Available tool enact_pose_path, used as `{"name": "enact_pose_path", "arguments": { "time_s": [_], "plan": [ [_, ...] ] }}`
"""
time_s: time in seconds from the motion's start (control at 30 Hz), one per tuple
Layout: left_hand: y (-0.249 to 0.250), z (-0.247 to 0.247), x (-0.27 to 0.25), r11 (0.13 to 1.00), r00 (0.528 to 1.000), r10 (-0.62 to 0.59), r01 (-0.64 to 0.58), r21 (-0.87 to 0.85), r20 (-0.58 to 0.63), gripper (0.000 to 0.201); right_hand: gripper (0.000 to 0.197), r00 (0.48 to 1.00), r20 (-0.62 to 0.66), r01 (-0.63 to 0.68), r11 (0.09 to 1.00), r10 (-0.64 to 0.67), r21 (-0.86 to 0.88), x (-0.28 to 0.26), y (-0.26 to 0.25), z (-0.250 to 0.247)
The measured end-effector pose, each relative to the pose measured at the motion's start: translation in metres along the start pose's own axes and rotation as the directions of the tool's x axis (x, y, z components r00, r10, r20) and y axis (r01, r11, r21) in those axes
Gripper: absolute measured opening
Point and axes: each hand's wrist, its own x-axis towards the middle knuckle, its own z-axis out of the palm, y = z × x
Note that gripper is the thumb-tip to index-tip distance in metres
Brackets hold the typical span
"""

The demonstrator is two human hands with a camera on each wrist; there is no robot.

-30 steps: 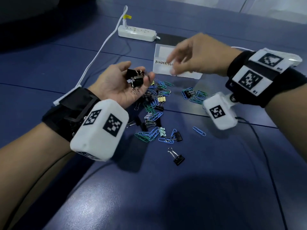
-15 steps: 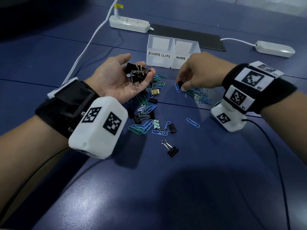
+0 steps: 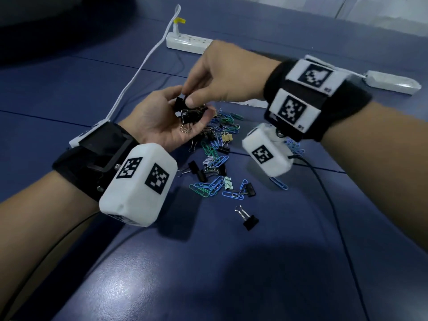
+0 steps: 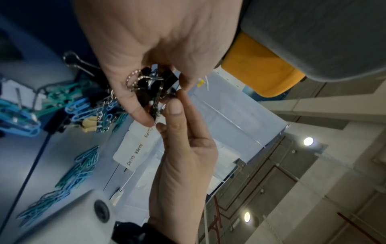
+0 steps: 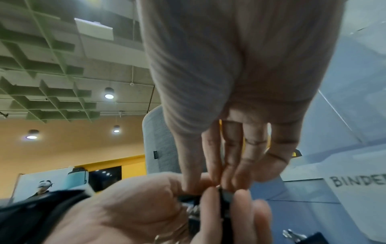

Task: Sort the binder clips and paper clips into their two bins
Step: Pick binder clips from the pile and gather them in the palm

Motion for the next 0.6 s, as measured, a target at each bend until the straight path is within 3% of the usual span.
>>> {"name": "enact_pose_path", "arguments": {
  "time_s": [0.17, 0.27, 0.4, 0.6],
  "plan": [
    [0.011, -0.015, -0.008, 0.997, 0.992, 0.037, -0.046, -0.070, -0.122, 0.038, 0.027, 0.987, -0.099, -0.121, 0.992, 0.125, 0.046, 0.021, 0.019, 0.002],
    [0.018, -0.022, -0.014, 0.993, 0.986, 0.070, -0.084, -0.084, -0.151, 0.038, 0.031, 0.988, -0.017, -0.157, 0.969, 0.157, -0.190, 0.032, 0.027, 0.013],
    [0.022, -0.024, -0.019, 0.990, 0.981, 0.092, -0.109, -0.090, -0.172, 0.037, 0.036, 0.980, 0.072, -0.159, 0.950, 0.184, -0.271, 0.046, 0.027, 0.032],
    [0.024, -0.020, -0.017, 0.993, 0.978, 0.100, -0.111, -0.049, -0.182, 0.039, 0.011, 0.984, 0.060, -0.147, 0.960, 0.166, -0.236, 0.048, 0.026, 0.037]
  ]
}}
